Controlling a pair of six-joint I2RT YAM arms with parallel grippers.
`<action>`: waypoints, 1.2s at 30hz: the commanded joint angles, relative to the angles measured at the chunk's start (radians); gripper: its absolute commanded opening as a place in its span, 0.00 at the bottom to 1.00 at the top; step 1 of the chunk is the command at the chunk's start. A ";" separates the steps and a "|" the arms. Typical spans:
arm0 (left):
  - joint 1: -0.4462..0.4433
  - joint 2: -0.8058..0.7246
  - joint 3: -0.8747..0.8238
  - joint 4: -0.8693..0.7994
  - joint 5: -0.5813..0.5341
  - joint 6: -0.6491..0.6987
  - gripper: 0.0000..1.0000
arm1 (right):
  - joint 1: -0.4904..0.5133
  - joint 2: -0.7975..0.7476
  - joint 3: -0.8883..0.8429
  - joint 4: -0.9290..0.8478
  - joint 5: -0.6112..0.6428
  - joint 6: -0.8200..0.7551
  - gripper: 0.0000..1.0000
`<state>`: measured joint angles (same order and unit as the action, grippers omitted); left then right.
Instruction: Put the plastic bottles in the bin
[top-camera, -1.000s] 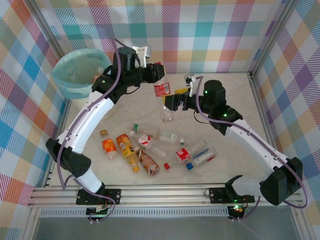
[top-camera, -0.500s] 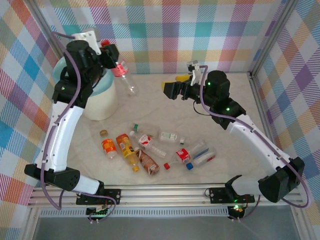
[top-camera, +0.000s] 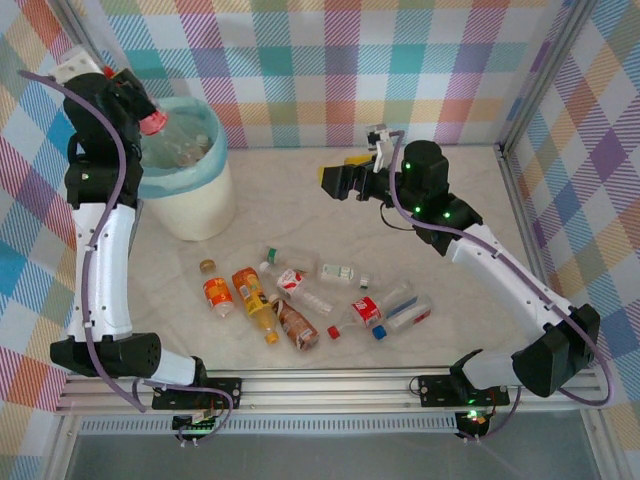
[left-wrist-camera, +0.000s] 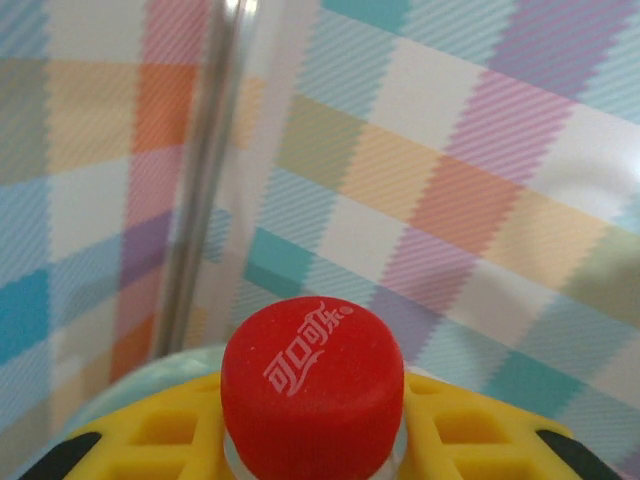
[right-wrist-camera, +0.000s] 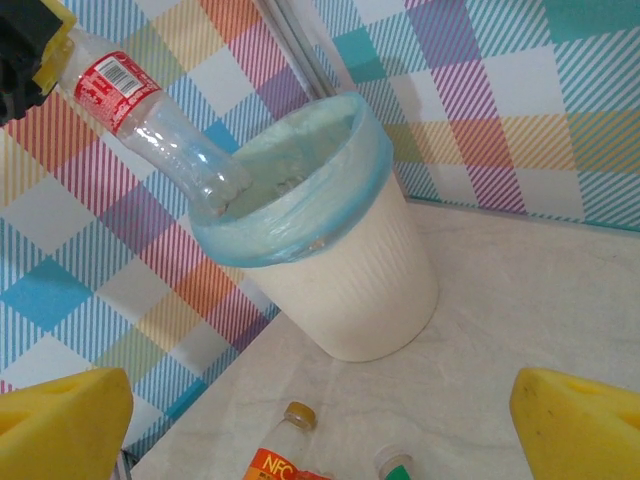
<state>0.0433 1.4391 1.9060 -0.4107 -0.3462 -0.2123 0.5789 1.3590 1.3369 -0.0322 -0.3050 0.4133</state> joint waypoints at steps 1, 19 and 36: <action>0.041 0.051 -0.015 0.044 -0.020 0.010 0.00 | 0.019 0.033 0.076 -0.016 -0.043 0.000 0.96; 0.061 0.098 -0.376 0.279 0.227 0.197 0.00 | 0.106 0.163 0.130 -0.006 -0.109 -0.019 0.96; 0.074 0.171 -0.413 0.239 0.270 0.201 0.27 | 0.126 0.130 0.084 -0.021 -0.062 -0.018 0.96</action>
<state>0.1120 1.6150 1.4937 -0.1497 -0.1043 -0.0059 0.6975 1.5288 1.4334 -0.0486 -0.3756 0.4057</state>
